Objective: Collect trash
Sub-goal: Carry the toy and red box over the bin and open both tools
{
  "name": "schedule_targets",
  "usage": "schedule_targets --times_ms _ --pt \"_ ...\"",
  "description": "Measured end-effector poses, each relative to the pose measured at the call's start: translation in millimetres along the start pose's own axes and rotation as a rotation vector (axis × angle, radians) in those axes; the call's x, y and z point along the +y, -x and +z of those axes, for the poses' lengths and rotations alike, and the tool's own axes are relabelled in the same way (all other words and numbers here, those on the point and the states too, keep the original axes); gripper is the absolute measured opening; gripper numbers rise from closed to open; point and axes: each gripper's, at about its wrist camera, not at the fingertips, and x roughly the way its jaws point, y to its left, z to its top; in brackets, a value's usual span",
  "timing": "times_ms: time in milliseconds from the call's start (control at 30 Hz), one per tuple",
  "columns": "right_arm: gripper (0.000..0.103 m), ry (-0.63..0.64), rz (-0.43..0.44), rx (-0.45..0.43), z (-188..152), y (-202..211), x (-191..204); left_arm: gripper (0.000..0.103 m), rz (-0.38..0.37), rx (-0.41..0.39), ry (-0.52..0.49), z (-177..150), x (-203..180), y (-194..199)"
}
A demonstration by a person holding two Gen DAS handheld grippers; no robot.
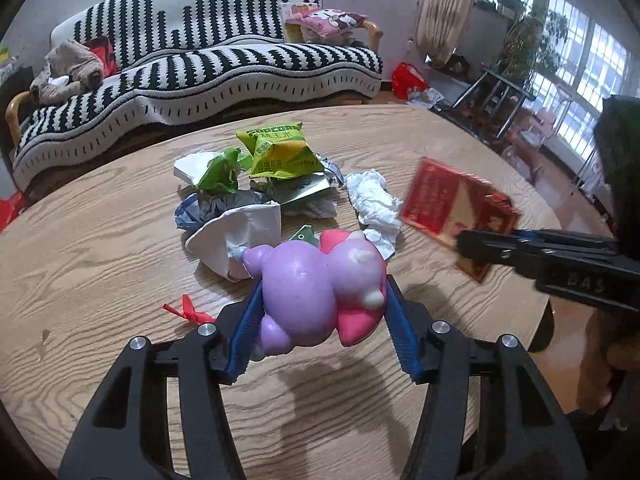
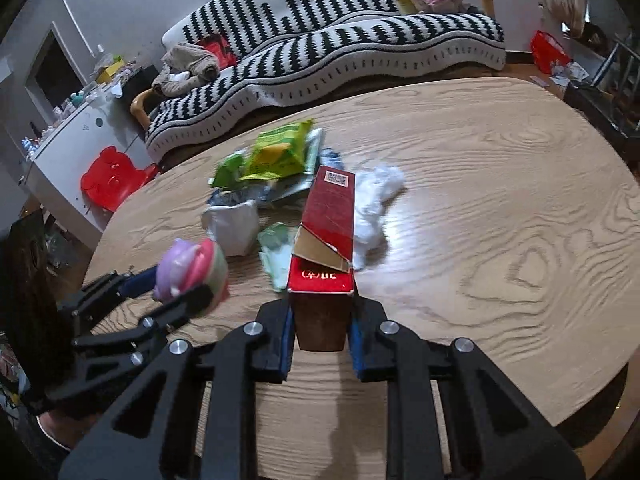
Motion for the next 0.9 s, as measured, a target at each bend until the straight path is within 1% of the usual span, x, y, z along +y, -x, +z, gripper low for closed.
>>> schedule_targets --times_ms 133,233,367,500,600,633,733,800,833,900 --pt "0.022 -0.011 -0.061 -0.02 -6 20 -26 0.057 -0.01 0.011 -0.016 5 -14 -4" --pt "0.022 -0.05 -0.134 -0.048 -16 46 -61 0.057 -0.029 0.009 -0.036 9 -34 -8" --pt "0.022 -0.122 -0.228 -0.093 -32 86 -113 0.057 -0.097 -0.005 -0.076 20 -75 -13" --pt "0.022 -0.239 -0.318 -0.132 -55 129 -173 0.057 -0.186 -0.004 -0.143 26 -135 -22" --pt "0.022 -0.334 -0.369 -0.153 -74 157 -215 0.057 -0.273 0.009 -0.204 25 -190 -31" --pt "0.022 -0.363 -0.391 -0.153 -81 165 -230 0.057 -0.291 0.014 -0.222 24 -204 -33" --pt "0.022 -0.44 -0.425 -0.146 -99 181 -262 0.057 -0.381 0.05 -0.287 15 -263 -47" --pt "0.022 -0.492 -0.455 -0.131 -114 189 -286 0.057 -0.417 0.072 -0.325 8 -292 -56" --pt "0.022 -0.514 -0.464 -0.122 -122 192 -297 0.057 -0.439 0.085 -0.349 3 -311 -62" --pt "0.022 -0.555 -0.472 -0.109 -132 196 -313 0.057 -0.467 0.11 -0.377 -6 -336 -71"
